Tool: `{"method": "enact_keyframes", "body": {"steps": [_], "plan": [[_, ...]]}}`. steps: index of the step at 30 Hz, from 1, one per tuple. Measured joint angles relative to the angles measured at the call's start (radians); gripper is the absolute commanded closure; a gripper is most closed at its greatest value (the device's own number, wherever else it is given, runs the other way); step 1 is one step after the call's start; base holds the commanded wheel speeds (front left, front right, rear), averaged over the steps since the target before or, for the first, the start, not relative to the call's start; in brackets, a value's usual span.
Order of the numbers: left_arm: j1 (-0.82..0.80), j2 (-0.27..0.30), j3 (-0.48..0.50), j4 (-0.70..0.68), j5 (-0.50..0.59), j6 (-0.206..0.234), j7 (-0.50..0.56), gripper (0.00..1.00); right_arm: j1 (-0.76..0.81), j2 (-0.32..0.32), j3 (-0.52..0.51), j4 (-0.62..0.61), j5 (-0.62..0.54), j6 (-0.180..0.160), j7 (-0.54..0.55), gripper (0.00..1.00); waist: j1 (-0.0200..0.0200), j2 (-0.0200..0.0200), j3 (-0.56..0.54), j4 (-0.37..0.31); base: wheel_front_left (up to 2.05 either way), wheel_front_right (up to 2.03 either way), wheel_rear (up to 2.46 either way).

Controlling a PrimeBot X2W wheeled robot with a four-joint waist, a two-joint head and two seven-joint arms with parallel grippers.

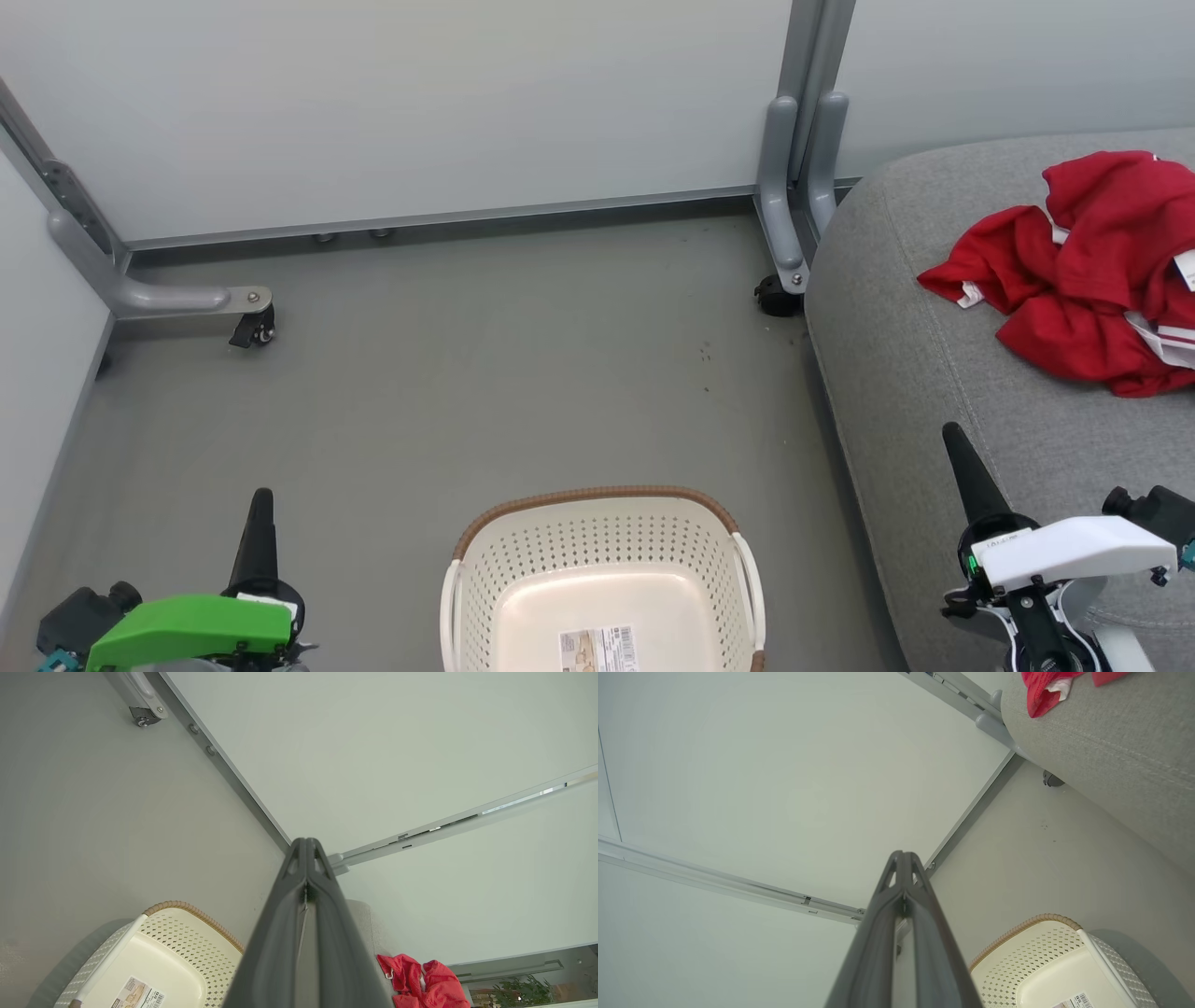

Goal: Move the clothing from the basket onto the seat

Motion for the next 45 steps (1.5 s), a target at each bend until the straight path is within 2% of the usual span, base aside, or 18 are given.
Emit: {"method": "enact_keyframes", "body": {"steps": [45], "plan": [[-0.071, -0.007, 0.044, 0.005, -0.369, -0.026, 0.098, 1.0, -0.078, 0.002, -0.046, 0.092, 0.389, 0.0, 0.043, 1.0, 0.0, 0.0, 0.009, 0.011, 0.0, 0.0, 0.0]]}}
